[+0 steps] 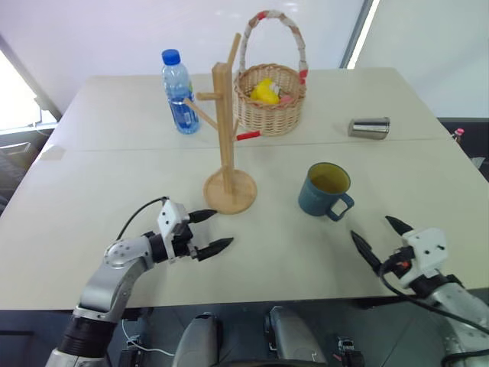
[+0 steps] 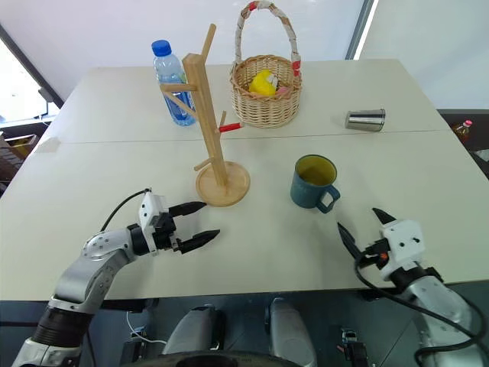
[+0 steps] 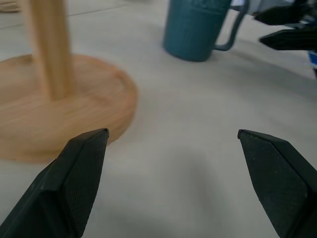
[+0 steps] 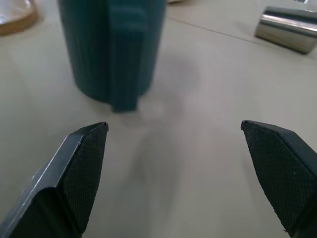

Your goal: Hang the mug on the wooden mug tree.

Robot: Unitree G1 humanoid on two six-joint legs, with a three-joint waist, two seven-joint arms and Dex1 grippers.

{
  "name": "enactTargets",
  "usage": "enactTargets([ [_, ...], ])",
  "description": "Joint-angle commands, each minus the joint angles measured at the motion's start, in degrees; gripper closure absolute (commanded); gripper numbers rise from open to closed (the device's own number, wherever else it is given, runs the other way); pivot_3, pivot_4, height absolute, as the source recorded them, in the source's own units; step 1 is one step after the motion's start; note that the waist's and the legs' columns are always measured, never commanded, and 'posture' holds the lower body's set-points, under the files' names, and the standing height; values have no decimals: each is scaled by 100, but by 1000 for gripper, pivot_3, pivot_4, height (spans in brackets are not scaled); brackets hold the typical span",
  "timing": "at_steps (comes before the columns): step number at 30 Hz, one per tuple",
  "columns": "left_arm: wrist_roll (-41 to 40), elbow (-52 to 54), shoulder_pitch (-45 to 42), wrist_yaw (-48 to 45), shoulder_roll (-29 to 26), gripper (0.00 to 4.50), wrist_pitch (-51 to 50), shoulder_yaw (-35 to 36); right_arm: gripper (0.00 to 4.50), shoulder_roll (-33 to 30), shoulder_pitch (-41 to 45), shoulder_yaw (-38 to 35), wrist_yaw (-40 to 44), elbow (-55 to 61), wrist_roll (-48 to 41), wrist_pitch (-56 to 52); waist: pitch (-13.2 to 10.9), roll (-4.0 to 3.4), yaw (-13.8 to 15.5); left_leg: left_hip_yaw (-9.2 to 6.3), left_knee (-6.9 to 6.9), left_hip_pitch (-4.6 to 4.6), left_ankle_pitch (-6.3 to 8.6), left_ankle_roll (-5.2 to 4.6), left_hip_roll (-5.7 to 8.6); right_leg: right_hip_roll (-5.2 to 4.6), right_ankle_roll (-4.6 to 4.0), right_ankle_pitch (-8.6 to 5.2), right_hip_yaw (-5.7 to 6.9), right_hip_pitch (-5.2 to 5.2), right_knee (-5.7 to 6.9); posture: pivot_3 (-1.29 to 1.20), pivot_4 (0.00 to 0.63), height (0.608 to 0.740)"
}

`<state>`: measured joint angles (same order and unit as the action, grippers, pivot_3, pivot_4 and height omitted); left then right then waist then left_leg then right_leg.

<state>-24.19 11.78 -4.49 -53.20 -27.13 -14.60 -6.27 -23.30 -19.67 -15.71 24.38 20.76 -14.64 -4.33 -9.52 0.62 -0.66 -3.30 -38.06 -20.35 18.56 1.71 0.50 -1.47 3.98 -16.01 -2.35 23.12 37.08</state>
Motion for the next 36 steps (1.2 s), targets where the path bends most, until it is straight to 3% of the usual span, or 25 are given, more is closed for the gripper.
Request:
enactTargets([
  [1, 16, 469, -120, -27, 117, 0, 24, -286, 42, 398, 251, 236, -618, 148, 383, 64, 1, -1, 2, 0, 0, -1, 0, 0, 2, -2, 0, 0, 0, 1, 0, 0, 150, 740],
  [7, -28, 751, -166, 58, 262, 0, 55, -440, 42, 941, 560, 318, -1270, -142, 737, 151, 1, -2, 5, -1, 2, -5, 0, 1, 3, -3, 0, 0, 0, 4, -1, 0, 150, 740],
  [22, 27, 879, -12, -34, 224, 0, 175, -622, 42, 1077, 974, 356, -1389, -766, 673, 231, 1, -2, -12, 1, 1, -1, 0, 0, 3, 2, 1, 0, 0, 2, 1, 0, 150, 740],
  [25, 38, 894, 28, 2, 231, 0, 196, -607, 1264, 1115, 1050, 411, -1351, -871, 674, 283, 1, -3, -12, 1, 1, -1, 0, 0, 3, 2, 1, 0, 0, 2, 1, 0, 150, 740],
  [31, 48, 900, 96, 62, 234, 0, 229, -580, 4385, 1138, 1101, 518, -1219, -874, 604, 356, 1, -3, -10, 1, 1, -1, 0, 0, 3, 1, 1, 0, 1, 2, 1, 0, 150, 740],
  [36, 69, 871, 123, 107, 223, 0, 288, -559, 4454, 1005, 1109, 611, -1120, -767, 733, 451, 2, -4, -11, 1, 1, -1, 0, -1, 3, 1, 1, 0, 1, 2, 1, 0, 150, 740],
])
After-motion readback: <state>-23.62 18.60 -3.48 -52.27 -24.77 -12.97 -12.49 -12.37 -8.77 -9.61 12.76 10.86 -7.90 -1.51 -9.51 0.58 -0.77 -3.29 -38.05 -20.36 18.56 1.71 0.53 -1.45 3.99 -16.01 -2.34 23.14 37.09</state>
